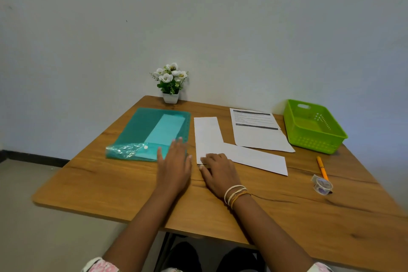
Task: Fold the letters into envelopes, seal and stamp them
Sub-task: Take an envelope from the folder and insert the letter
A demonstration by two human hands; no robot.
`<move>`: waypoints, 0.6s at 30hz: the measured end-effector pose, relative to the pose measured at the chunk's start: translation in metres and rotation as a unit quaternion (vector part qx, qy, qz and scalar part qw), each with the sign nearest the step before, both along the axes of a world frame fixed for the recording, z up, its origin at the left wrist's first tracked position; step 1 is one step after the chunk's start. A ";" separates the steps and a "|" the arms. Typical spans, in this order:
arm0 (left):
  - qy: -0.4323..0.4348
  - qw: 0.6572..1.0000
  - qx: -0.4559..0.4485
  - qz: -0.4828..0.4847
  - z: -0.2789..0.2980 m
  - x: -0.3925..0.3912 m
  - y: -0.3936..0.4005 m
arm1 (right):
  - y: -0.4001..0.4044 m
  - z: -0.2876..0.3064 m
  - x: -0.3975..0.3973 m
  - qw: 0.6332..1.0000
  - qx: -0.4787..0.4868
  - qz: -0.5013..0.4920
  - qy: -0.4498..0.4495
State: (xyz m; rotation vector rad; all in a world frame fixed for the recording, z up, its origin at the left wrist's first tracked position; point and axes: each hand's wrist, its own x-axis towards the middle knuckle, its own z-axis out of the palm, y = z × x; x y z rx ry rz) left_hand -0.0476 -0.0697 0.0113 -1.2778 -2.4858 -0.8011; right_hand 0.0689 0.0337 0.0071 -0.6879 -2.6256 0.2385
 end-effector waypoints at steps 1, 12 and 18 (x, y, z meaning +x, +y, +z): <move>-0.013 0.999 0.018 -0.045 0.002 0.006 0.009 | 0.001 0.001 0.001 0.999 -0.024 -0.004 0.026; -0.127 0.964 -0.163 -0.167 0.019 0.006 0.048 | 0.106 0.043 0.046 0.939 -0.180 -0.250 -0.154; -0.094 0.971 -0.137 -0.170 0.020 0.001 0.050 | 0.120 0.039 0.047 0.927 -0.128 -0.238 -0.260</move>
